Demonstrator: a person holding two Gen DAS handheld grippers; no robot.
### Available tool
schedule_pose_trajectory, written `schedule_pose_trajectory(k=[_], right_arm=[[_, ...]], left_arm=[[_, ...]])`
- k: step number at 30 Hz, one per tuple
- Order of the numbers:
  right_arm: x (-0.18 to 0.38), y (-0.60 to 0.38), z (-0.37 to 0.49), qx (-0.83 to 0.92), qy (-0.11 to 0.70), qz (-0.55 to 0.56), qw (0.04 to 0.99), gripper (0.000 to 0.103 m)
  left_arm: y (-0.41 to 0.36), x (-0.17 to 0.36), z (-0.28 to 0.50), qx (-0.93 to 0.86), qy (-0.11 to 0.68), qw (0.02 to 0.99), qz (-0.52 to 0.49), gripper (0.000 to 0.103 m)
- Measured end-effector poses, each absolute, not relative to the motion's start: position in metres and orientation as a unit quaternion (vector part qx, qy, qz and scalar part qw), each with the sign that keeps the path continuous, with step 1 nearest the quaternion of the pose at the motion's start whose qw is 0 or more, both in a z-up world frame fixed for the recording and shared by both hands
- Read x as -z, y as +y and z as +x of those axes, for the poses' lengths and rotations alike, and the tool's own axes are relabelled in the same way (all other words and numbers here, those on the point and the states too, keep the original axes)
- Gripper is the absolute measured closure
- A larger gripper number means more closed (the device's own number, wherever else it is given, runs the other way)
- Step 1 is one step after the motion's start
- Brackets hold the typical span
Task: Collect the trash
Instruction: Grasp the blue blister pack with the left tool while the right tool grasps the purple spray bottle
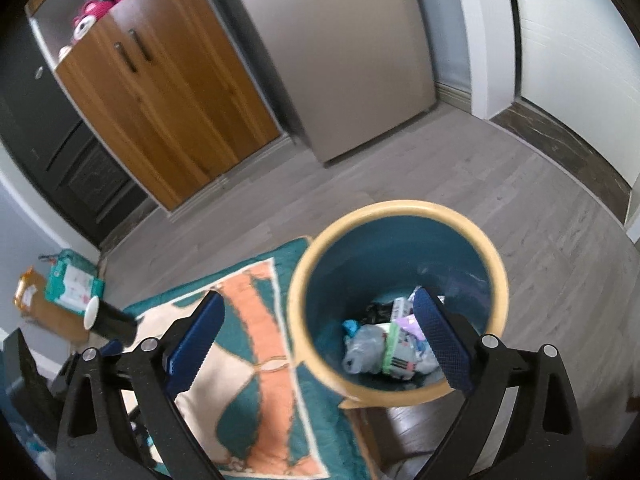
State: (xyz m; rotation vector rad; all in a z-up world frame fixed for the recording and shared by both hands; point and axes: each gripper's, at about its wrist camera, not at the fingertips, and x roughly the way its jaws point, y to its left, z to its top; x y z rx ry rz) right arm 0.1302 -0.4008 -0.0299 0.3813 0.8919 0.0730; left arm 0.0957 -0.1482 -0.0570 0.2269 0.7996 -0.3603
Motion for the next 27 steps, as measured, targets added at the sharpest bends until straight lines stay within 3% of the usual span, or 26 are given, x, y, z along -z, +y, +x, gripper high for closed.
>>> schedule_pose_trajectory(k=[16,27], right_arm=[[0.037,-0.266,0.134,-0.102,0.467,0.137,0.867,0.007],[0.071,-0.174,0.148,-0.141,0.506,0.105,0.845,0.007]], left_arm=[[0.012,0.053,0.044,0.034,0.412,0.909,0.040,0.009],[0.055,0.110,0.015,0.048,0.478,0.870,0.116,0.009]])
